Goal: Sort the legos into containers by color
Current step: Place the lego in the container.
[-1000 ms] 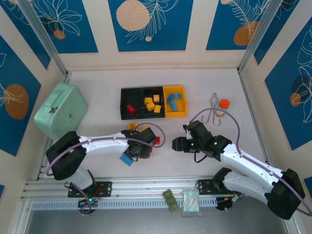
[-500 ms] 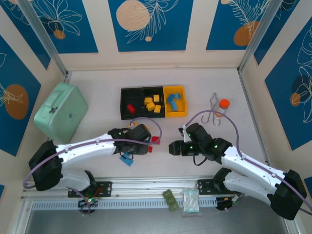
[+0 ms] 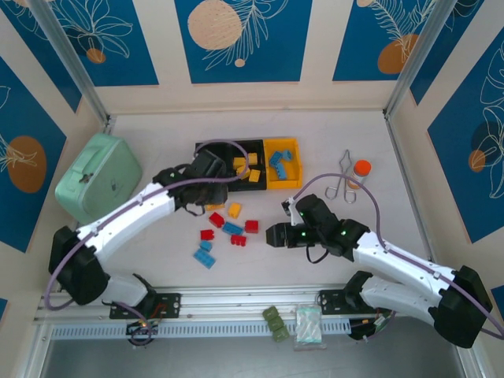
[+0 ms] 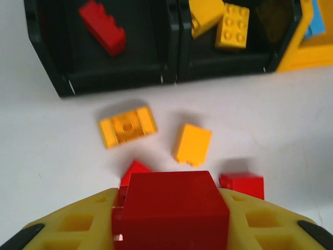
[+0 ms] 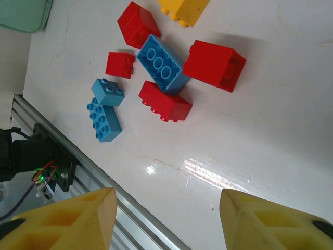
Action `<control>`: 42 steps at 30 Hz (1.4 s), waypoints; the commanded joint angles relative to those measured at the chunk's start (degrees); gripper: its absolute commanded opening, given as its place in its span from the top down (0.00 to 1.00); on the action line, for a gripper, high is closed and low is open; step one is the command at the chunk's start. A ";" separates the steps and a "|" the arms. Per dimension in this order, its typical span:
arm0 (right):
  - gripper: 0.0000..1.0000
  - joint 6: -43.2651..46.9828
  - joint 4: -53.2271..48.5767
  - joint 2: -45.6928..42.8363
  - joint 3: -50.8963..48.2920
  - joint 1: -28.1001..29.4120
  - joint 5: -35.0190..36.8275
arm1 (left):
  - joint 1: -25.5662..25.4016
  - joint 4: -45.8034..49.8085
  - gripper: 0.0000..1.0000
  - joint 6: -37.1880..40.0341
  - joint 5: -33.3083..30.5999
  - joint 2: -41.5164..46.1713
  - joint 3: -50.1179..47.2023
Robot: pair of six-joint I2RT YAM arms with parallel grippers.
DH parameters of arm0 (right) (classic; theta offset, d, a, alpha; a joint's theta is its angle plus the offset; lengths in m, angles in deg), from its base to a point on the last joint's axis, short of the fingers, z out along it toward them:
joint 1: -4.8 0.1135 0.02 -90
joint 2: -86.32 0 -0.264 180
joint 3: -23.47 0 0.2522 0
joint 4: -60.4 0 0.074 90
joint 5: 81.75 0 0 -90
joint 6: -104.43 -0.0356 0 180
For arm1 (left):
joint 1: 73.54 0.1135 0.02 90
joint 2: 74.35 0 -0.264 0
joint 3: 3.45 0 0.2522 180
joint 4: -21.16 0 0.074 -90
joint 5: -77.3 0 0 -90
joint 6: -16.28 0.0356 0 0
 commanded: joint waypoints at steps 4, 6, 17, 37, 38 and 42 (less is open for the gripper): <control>0.45 -0.06 0.81 0.92 1.81 0.73 0.45 | 6.46 2.04 0.66 10.07 -0.16 -11.35 10.47; 0.45 -0.15 0.66 0.78 1.85 0.82 0.65 | 7.75 2.46 0.66 11.57 -1.10 -15.32 13.82; 0.45 -0.40 -1.05 0.01 1.60 0.91 2.61 | 12.76 3.63 0.64 14.33 0.93 -33.62 29.92; 0.45 -1.62 -1.12 -2.31 0.19 1.61 3.82 | 13.73 3.07 0.41 13.05 4.25 -32.67 31.89; 0.45 -1.56 -1.00 -2.08 0.37 1.55 3.77 | 13.78 3.38 0.41 13.01 4.35 -32.03 31.74; 0.45 -1.31 -1.06 -1.49 1.07 1.84 4.06 | 12.91 2.75 0.42 13.19 6.28 -27.11 28.53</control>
